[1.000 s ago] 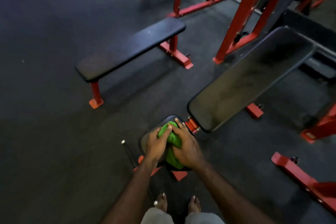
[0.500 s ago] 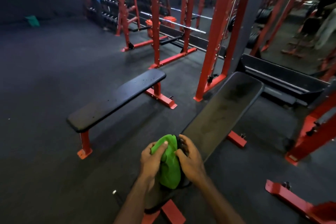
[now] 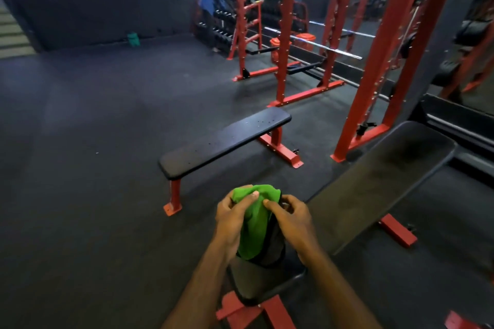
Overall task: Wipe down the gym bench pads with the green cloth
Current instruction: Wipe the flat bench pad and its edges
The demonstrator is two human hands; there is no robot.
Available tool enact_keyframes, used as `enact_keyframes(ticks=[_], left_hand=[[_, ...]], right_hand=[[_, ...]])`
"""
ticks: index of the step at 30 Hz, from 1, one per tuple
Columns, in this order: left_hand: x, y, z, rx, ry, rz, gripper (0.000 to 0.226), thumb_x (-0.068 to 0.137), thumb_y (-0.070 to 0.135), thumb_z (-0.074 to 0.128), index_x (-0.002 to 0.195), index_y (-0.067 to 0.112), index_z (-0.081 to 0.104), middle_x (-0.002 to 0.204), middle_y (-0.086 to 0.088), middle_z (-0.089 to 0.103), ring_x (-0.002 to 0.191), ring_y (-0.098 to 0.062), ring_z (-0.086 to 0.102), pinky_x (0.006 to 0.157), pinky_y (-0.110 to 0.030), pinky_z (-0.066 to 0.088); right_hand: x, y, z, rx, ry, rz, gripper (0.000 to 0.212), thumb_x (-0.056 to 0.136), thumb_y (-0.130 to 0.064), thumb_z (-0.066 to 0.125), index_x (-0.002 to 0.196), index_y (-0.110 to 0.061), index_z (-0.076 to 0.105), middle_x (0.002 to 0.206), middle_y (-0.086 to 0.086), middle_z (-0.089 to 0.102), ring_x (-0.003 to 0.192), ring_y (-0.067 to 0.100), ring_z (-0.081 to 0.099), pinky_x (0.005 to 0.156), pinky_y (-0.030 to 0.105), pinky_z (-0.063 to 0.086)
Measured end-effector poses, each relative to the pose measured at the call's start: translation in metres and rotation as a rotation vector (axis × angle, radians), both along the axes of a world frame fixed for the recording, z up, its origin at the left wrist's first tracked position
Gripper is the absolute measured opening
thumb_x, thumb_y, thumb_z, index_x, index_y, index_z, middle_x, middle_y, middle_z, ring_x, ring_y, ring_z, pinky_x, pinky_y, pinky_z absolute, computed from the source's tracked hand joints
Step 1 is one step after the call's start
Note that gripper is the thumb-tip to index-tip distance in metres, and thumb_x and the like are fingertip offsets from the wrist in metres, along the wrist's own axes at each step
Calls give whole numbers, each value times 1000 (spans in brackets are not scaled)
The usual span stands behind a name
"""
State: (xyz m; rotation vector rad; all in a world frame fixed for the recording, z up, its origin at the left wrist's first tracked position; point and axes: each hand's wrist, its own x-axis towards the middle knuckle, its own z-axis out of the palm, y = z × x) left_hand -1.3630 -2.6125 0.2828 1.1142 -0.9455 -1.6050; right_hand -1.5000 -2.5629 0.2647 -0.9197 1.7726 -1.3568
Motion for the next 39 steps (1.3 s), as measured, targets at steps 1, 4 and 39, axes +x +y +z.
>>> enact_keyframes(ticks=[1, 4, 39], left_hand=[[7, 1, -1, -7, 4, 6, 31, 82, 13, 83, 111, 3, 75, 106, -20, 77, 109, -39, 71, 99, -50, 57], [29, 7, -3, -17, -39, -25, 37, 80, 25, 83, 110, 5, 76, 109, -21, 76, 110, -40, 71, 103, -55, 54], [368, -255, -25, -36, -368, 214, 20, 96, 40, 71, 99, 22, 78, 89, 5, 79, 86, -12, 76, 75, -33, 61]], right_hand=[[4, -1, 1, -9, -24, -2, 23, 81, -39, 85, 92, -21, 75, 83, -9, 78, 80, 9, 73, 75, 36, 59], [21, 2, 3, -36, -105, -1, 45, 65, -53, 84, 96, -21, 73, 89, -5, 79, 87, 14, 76, 85, 45, 61], [360, -241, -15, -144, 617, 382, 93, 86, -65, 67, 160, -24, 27, 136, -7, 48, 119, 7, 53, 95, 26, 52]])
